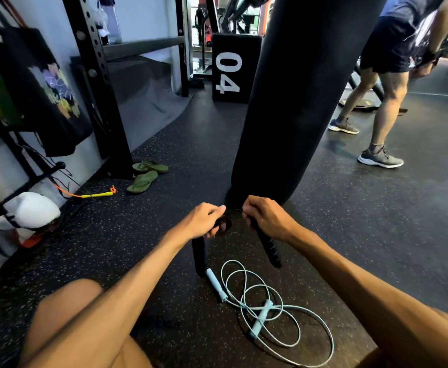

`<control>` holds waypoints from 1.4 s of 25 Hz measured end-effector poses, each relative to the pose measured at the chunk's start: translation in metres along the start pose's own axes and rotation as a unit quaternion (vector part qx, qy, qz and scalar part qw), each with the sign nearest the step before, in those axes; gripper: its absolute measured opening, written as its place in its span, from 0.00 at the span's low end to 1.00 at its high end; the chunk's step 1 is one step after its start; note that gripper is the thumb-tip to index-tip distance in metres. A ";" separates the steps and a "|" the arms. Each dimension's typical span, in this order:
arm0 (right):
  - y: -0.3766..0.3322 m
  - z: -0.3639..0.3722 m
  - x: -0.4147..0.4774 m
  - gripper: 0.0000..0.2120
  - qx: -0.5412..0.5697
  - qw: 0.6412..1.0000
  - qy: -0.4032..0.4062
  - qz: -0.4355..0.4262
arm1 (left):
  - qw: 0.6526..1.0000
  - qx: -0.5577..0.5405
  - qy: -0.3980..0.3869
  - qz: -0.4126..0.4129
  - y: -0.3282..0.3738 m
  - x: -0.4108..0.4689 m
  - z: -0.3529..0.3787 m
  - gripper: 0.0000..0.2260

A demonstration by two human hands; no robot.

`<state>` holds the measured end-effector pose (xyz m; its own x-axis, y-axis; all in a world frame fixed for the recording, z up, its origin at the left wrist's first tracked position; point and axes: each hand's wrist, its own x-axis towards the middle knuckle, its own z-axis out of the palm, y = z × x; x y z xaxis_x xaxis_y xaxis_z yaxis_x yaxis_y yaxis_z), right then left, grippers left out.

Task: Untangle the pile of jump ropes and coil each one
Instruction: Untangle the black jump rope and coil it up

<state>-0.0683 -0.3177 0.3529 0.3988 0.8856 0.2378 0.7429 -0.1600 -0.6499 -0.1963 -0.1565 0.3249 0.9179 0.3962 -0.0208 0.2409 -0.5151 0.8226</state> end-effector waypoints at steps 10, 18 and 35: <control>-0.086 0.046 0.056 0.11 0.169 0.985 -0.001 0.023 | 0.902 -0.380 0.191 -0.068 0.022 -0.051 -0.069 0.19; -0.124 0.121 0.117 0.10 0.383 0.904 -0.174 0.079 | 0.817 -0.458 0.324 -0.135 -0.033 -0.080 -0.146 0.19; -0.185 0.405 0.262 0.05 0.441 0.820 -0.358 0.060 | 0.656 -0.423 0.589 -0.208 -0.251 -0.141 -0.246 0.12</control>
<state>-0.3188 0.1210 0.2431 -0.2126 0.9660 -0.1468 -0.0836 -0.1677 -0.9823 -0.4635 0.1042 0.2617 -0.1732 0.9384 -0.2991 -0.3259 0.2320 0.9165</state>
